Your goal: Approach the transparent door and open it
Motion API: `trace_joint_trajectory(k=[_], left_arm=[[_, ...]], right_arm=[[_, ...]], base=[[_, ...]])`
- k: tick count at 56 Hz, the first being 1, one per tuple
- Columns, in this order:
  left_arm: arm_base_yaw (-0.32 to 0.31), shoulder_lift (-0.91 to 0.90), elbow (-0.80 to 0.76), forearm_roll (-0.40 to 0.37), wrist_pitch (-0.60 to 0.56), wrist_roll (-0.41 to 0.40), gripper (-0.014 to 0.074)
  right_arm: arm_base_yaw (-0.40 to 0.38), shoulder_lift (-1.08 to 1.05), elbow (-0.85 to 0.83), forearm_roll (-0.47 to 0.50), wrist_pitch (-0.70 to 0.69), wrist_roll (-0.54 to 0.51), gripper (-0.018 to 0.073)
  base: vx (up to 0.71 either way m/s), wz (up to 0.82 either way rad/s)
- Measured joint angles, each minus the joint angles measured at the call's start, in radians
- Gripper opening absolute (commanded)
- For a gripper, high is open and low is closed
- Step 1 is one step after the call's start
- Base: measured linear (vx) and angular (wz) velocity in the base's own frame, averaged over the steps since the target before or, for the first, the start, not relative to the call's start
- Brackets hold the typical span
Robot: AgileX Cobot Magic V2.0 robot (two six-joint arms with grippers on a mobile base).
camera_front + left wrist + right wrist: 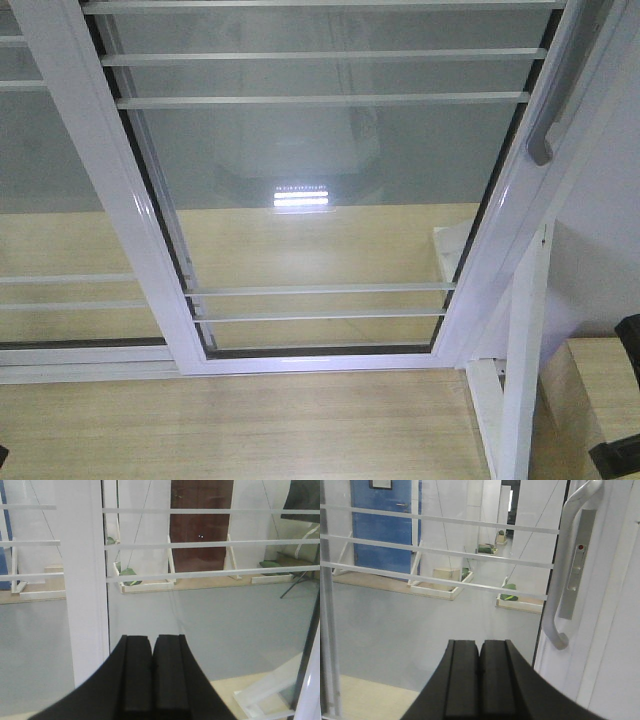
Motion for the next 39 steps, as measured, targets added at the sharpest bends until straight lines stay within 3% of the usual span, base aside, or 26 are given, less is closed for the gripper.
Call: trace_joint_trajectory(k=[13, 22, 39], left_arm=[[0.000, 0.000, -0.053, -0.006, -0.049, -0.002, -0.0006], [0.000, 0.020, -0.158, 0.007, -0.058, 0.003, -0.0006], [0.000, 0.416, -0.449, 0.017, -0.124, 0.005, -0.0006]], right_arm=[[0.000, 0.000, -0.027, -0.018, -0.025, -0.017, -0.0006], [0.000, 0.071, -0.167, -0.061, -0.013, -0.023, -0.0006], [0.000, 0.414, -0.552, -0.097, 0.039, -0.048, -0.0006]], base=[[0.00, 0.00], [0.00, 0.00], [0.00, 0.00]])
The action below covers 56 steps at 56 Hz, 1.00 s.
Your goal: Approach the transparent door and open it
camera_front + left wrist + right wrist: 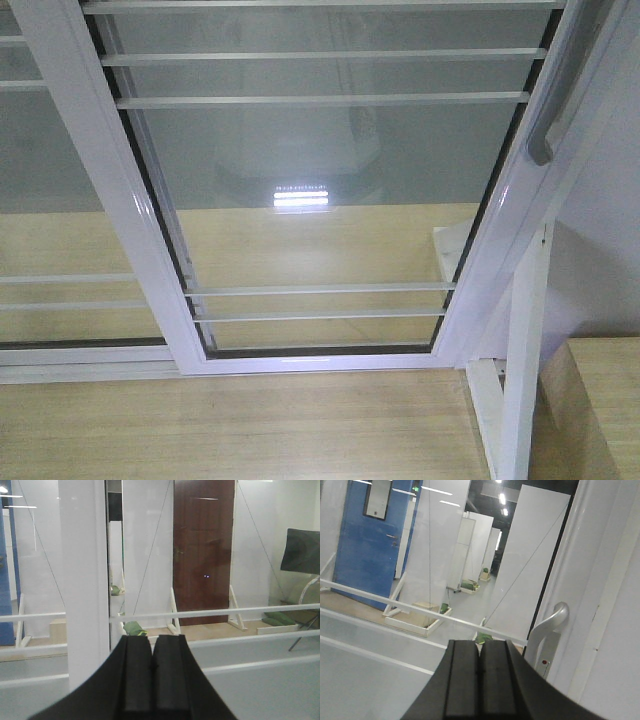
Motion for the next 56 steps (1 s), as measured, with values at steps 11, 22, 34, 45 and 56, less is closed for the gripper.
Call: trace_joint_trajectory(k=[11, 22, 34, 45, 56], left_arm=[[0.000, 0.269, -0.190, 0.000, -0.031, -0.001, -0.0006], [0.000, 0.369, -0.241, 0.000, -0.076, -0.002, -0.0006], [0.000, 0.375, -0.241, 0.000, -0.074, -0.002, 0.0029], [0.000, 0.375, -0.241, 0.000, -0.074, -0.002, 0.0151], [0.000, 0.375, -0.241, 0.000, -0.067, -0.002, 0.0360]], right_arm=[[0.000, 0.214, -0.164, -0.001, 0.028, -0.004, -0.0006], [0.000, 0.307, -0.182, -0.001, 0.022, -0.004, -0.0006], [0.000, 0.316, -0.181, 0.000, 0.022, -0.004, 0.0022], [0.000, 0.316, -0.181, 0.010, 0.029, -0.004, 0.0185], [0.000, 0.316, -0.181, 0.053, 0.029, -0.004, 0.0470]], base=[[0.00, 0.00], [0.00, 0.00], [0.00, 0.00], [0.00, 0.00], [0.00, 0.00]])
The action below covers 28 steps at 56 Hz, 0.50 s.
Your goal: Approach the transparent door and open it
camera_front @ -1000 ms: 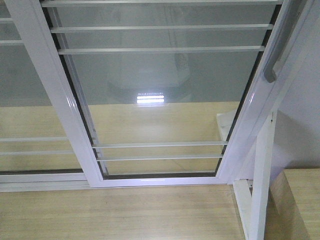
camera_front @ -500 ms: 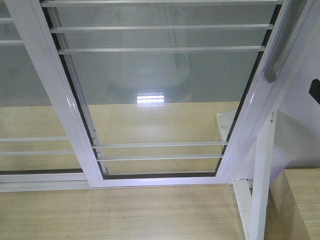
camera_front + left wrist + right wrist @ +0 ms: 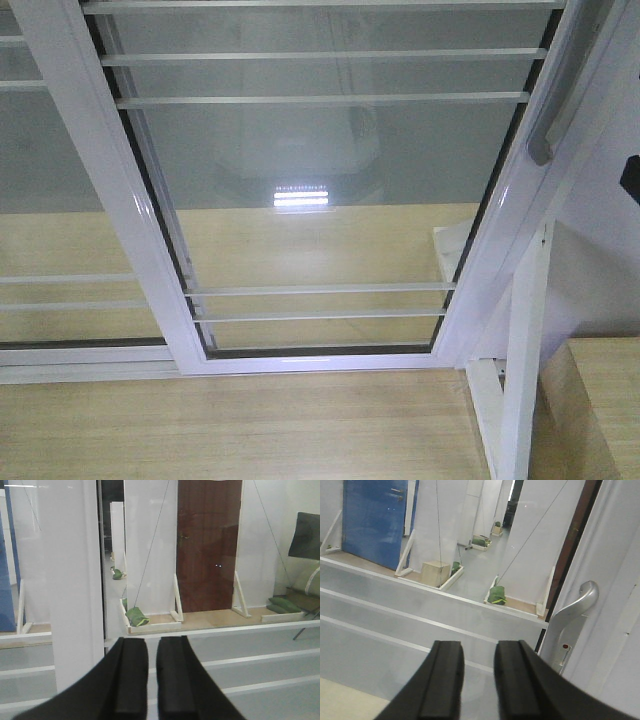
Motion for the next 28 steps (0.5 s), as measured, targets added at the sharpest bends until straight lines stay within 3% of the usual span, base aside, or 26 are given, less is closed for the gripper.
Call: trace_joint_trajectory(k=[5, 10, 28], left_arm=[[0.000, 0.000, 0.000, 0.000, 0.006, 0.000, 0.0437], [0.000, 0.000, 0.000, 0.000, 0.007, 0.000, 0.0471], [0.000, 0.000, 0.000, 0.000, 0.008, 0.000, 0.0470]], right_arm=[[0.000, 0.000, 0.000, 0.020, 0.000, 0.000, 0.0587], [0.000, 0.000, 0.000, 0.022, 0.000, 0.000, 0.0636], [-0.033, 0.000, 0.000, 0.057, 0.000, 0.038, 0.0600]], base=[[0.00, 0.00], [0.00, 0.00], [0.00, 0.00]])
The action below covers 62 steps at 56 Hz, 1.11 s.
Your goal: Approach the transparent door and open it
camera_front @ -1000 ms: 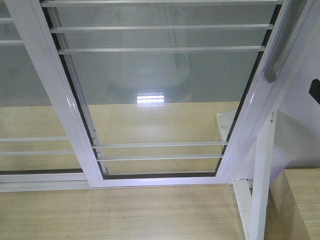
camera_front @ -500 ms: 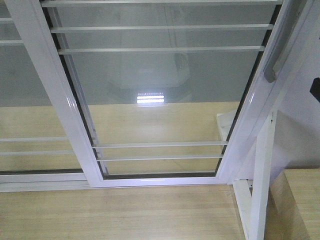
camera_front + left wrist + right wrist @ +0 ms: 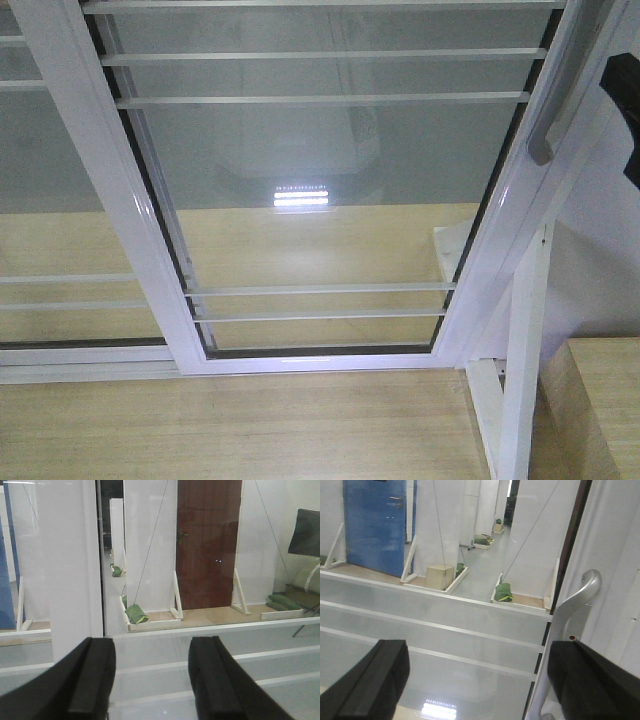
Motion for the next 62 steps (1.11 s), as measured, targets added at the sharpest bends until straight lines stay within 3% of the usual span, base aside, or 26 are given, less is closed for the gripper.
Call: trace_joint_trajectory(k=[14, 36, 62], left_arm=[[0.000, 0.000, 0.000, 0.000, 0.017, 0.000, 0.0470], [0.000, 0.000, 0.000, 0.000, 0.038, 0.000, 0.0470], [0.000, 0.000, 0.000, 0.000, 0.038, 0.000, 0.0470]], right_arm=[[-0.149, 0.002, 0.000, 0.007, 0.039, 0.007, 0.0578], [-0.165, 0.234, -0.014, 0.019, -0.070, 0.007, 0.0578], [-0.165, 0.632, -0.284, 0.041, -0.124, 0.008, 0.0578]], base=[[0.00, 0.00], [0.00, 0.00], [0.00, 0.00]])
